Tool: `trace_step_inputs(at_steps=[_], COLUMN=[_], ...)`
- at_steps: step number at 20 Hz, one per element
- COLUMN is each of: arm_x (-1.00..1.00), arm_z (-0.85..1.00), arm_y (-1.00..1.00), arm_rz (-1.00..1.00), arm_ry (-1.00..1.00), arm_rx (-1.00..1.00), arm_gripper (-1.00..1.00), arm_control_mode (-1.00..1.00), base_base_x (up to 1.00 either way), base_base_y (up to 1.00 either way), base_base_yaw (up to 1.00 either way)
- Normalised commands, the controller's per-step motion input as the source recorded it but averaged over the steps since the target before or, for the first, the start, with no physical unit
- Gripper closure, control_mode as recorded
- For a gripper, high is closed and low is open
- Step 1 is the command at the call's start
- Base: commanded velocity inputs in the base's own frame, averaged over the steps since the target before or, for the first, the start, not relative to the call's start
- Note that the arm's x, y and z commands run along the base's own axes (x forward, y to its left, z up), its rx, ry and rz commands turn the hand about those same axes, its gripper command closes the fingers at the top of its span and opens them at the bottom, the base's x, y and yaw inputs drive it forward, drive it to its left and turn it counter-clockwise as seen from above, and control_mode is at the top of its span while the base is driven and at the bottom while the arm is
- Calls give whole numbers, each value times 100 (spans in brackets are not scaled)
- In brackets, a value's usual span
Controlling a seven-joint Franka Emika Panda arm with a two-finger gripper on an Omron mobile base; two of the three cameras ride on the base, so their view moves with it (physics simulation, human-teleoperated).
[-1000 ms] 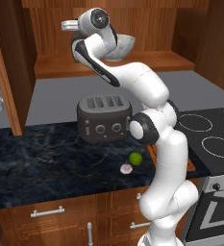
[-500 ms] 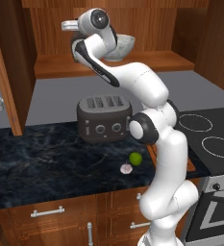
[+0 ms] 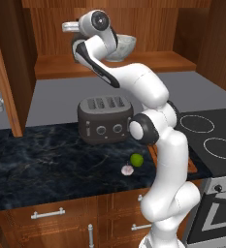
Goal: Open the cabinet. Place the bowl and condiment on the counter. Then place the lime and garlic on the cutting board.
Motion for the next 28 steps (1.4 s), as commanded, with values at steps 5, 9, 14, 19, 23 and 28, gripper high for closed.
trace_step_inputs(at_steps=[5, 9, 14, 19, 23, 28], arm_x=[8, 7, 6, 8, 10, 5], arm_z=[-7, -7, -5, -1, 0, -1], arm_y=[0, 0, 0, 0, 1, 5], arm_rz=[0, 0, 0, 0, 0, 0], arm_ry=[0, 0, 0, 0, 0, 0], arm_rx=[0, 0, 0, 0, 0, 0], arm_gripper=[-100, -100, -100, -100, -100, 100], arm_control_mode=[-100, -100, -100, -100, -100, -100], base_base_x=[0, 0, 0, 0, 0, 0], base_base_y=[0, 0, 0, 0, 0, 0], base_base_yaw=[0, 0, 0, 0, 0, 0])
